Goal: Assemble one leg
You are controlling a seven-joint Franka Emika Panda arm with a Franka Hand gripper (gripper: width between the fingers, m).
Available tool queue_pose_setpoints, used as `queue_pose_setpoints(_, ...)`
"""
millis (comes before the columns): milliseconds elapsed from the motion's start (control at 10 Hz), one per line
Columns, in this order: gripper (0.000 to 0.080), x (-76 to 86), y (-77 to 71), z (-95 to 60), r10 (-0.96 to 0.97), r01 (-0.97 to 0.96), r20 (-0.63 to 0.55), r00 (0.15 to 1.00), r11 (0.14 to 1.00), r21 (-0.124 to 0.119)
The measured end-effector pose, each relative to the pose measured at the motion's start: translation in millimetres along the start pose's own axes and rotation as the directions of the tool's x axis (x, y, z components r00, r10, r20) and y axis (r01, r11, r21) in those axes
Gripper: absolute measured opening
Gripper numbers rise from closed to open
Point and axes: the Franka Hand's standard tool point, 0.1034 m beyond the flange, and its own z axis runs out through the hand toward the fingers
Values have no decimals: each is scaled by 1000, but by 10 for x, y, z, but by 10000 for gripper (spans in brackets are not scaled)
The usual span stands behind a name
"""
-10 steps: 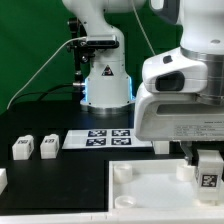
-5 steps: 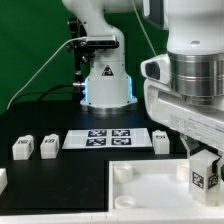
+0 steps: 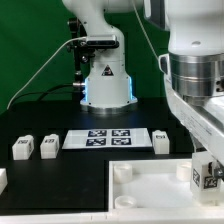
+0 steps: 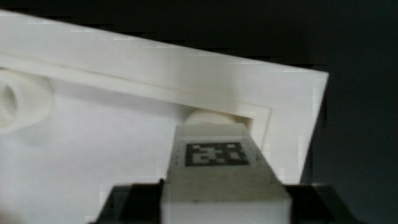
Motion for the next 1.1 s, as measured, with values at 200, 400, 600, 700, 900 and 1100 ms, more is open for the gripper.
queue_pose_setpoints(200,294,-27,42,2,27,-27,0,1000,999,32)
queue_pose_setpoints(400,484,-38,46,12,14,-14,0,1000,999,30)
queue_pose_setpoints(600,614,22,61,19,-304,304,-8,953,953,14)
queue_pose_setpoints(700,642,69,60,8,-503,503,3,864,864,-8)
queue_pose_setpoints(900,648,94,-4,-23,-769,769,9,639,639,-13)
queue_pose_setpoints(1100,649,101,0,-16,-873,873,10,488,488,-13)
